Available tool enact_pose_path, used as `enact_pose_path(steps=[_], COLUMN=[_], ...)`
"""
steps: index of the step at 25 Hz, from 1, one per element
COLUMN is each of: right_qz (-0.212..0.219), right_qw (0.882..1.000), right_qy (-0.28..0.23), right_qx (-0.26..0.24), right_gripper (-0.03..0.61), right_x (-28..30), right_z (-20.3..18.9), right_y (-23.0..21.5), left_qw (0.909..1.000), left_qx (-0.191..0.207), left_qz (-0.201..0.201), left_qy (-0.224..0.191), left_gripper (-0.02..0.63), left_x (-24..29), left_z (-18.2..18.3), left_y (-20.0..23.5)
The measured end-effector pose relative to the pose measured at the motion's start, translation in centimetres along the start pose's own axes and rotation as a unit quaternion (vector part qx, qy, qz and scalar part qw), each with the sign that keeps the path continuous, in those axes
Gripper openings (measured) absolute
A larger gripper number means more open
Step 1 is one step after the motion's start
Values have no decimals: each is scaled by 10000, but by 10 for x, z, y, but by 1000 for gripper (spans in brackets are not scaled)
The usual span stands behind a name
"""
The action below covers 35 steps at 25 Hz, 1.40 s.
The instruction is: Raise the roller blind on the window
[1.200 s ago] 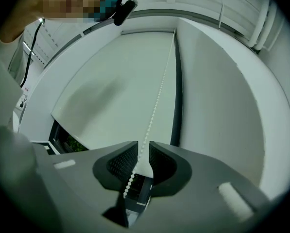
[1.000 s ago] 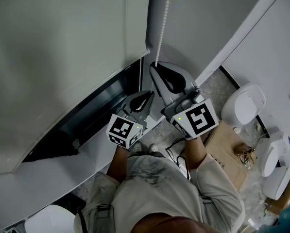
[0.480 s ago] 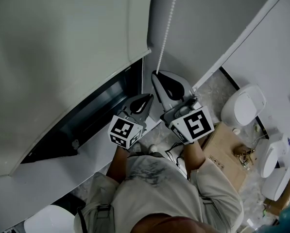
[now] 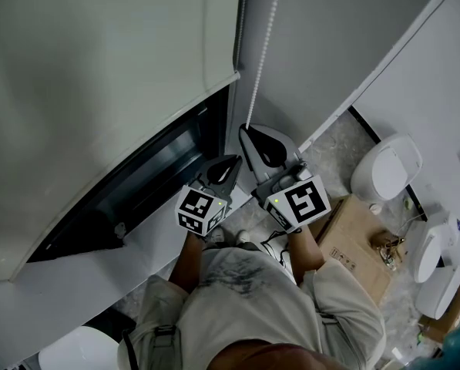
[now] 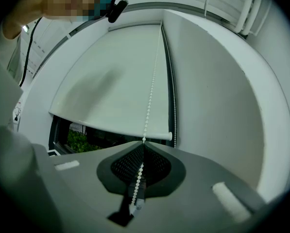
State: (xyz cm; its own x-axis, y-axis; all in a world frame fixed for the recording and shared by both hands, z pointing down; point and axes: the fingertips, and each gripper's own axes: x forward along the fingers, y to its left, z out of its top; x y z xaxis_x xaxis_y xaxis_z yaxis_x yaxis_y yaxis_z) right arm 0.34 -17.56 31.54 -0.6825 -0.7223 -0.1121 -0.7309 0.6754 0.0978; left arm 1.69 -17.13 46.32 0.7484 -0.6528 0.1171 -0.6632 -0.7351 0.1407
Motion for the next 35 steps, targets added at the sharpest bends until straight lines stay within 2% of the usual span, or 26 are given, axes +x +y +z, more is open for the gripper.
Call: enact_pose_path(steps=[14,35], right_qz=[-36,-43], right_qw=[9997,9951], right_qy=[233,892], right_qx=[101,434], right_gripper=[11,11], right_x=[-4,-15], right_z=[-27,-101], right_y=[5,27], left_qw=[9997,9949], left_qx=[-134,-369], left_qz=[42,190], left_qy=[201,921], left_gripper=[11,11], left_x=[2,-6], left_z=[-26,-106], left_y=[4,12])
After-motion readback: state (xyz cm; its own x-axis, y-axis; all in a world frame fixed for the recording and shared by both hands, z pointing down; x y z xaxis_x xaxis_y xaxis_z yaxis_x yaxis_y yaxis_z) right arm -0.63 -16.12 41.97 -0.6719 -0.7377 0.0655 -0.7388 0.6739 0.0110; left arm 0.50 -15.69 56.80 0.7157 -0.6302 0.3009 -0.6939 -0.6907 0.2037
